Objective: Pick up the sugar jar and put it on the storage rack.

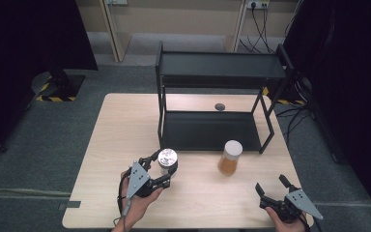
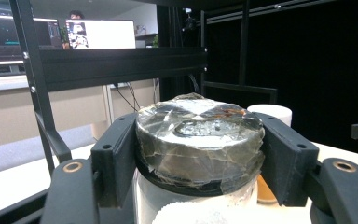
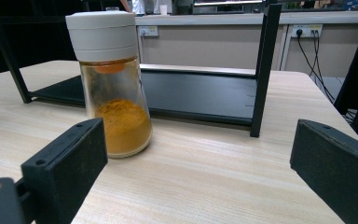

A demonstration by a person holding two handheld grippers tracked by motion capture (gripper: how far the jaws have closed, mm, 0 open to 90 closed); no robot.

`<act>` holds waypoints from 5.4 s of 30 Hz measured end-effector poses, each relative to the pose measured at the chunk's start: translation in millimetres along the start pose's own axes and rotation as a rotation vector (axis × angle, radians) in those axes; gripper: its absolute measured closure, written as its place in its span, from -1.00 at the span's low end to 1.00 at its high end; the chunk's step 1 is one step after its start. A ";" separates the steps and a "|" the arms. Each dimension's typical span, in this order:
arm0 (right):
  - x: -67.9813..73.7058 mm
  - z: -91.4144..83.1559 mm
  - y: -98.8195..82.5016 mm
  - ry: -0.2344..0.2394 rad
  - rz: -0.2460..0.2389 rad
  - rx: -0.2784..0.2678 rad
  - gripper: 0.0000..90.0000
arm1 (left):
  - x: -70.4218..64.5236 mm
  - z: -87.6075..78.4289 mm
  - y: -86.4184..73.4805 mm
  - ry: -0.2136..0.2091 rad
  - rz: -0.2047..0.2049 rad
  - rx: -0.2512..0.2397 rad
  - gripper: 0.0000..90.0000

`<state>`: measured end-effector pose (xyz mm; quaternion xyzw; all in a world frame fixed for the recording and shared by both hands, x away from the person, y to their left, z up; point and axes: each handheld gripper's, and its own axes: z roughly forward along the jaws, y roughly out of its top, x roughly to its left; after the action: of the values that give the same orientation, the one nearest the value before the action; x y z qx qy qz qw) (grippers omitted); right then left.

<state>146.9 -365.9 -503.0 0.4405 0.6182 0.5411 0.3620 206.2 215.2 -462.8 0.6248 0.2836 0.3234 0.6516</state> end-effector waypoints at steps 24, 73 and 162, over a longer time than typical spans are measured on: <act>-0.2 -0.1 -0.1 0.000 0.002 0.000 -0.91 | 1.2 20.7 27.8 0.020 0.025 -0.057 -0.23; -1.7 0.0 0.3 0.004 0.008 0.002 -0.91 | 7.0 46.0 72.7 0.083 0.056 -0.103 -0.23; -4.3 0.1 0.3 0.011 0.023 0.001 -0.91 | 27.8 113.9 155.4 0.179 0.056 -0.192 -0.23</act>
<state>148.5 -369.8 -502.9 0.4450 0.6154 0.5472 0.3520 301.4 166.5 -300.1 0.5357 0.2909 0.4216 0.6713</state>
